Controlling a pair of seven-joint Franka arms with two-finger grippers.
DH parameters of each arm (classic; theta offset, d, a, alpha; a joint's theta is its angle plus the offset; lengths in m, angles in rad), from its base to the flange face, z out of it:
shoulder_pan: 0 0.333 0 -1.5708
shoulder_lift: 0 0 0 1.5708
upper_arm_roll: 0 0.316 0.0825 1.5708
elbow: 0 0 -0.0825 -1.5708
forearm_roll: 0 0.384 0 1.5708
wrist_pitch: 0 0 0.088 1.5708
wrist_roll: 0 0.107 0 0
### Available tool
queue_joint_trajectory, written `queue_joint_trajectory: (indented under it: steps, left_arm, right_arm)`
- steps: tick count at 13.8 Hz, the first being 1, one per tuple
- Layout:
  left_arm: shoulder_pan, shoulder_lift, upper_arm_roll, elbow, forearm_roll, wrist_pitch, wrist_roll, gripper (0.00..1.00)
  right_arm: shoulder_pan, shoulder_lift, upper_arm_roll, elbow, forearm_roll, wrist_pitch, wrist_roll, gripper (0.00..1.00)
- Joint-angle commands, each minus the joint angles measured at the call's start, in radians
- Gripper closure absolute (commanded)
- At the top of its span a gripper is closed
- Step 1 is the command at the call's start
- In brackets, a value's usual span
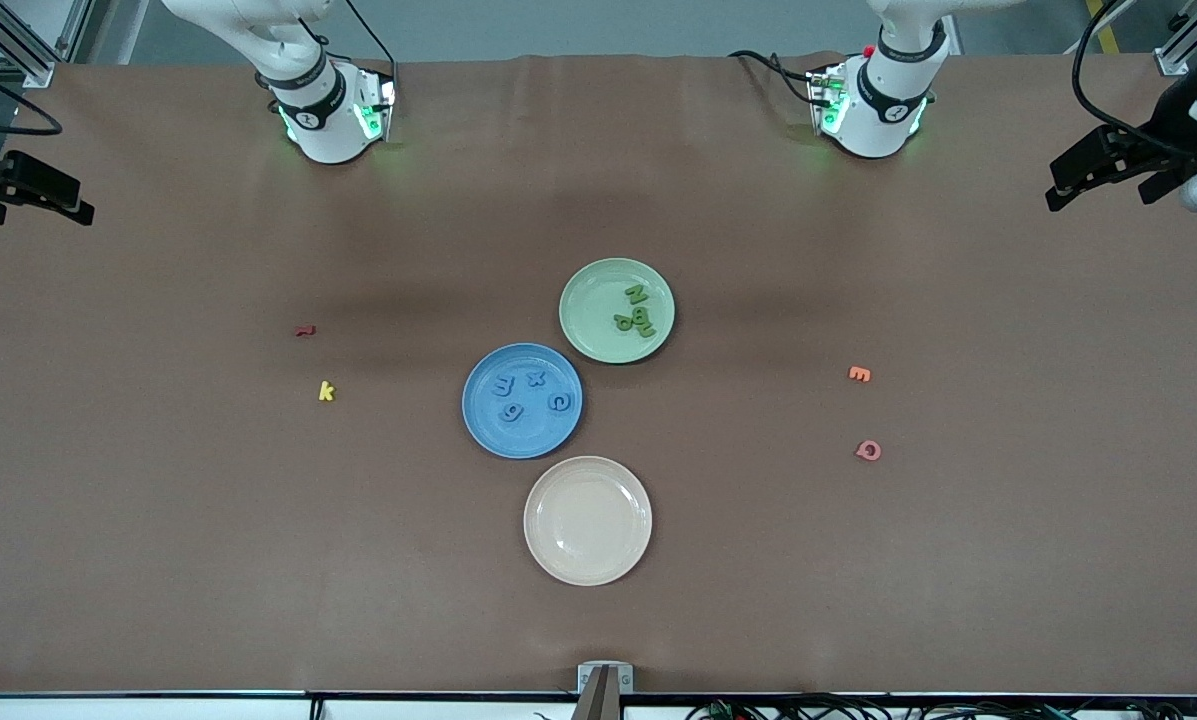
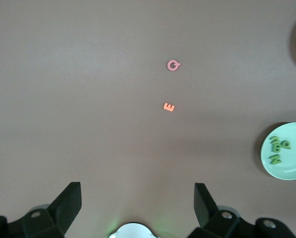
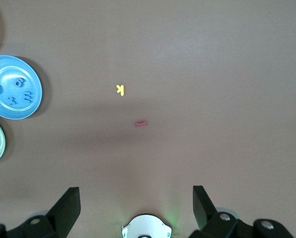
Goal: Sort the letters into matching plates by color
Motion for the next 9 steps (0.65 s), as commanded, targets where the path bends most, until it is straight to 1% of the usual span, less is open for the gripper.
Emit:
queue_joint_trajectory:
  steps: [1,5,9]
  left_arm:
    - [-0.002,0.007,-0.025,0.01,0.039,0.004,0.01,0.0]
    - [0.003,0.021,-0.025,0.035,0.032,0.003,0.015,0.0]
    - [0.004,0.019,-0.025,0.035,0.021,-0.003,0.016,0.0]
  right_arm:
    - [0.009,-0.059,-0.006,-0.043,-0.005,0.012,0.008,0.0]
    - [0.002,-0.07,-0.006,-0.066,0.009,0.017,0.009,0.0]
    - [-0.011,-0.071,-0.006,-0.067,0.011,0.023,0.009,0.0]
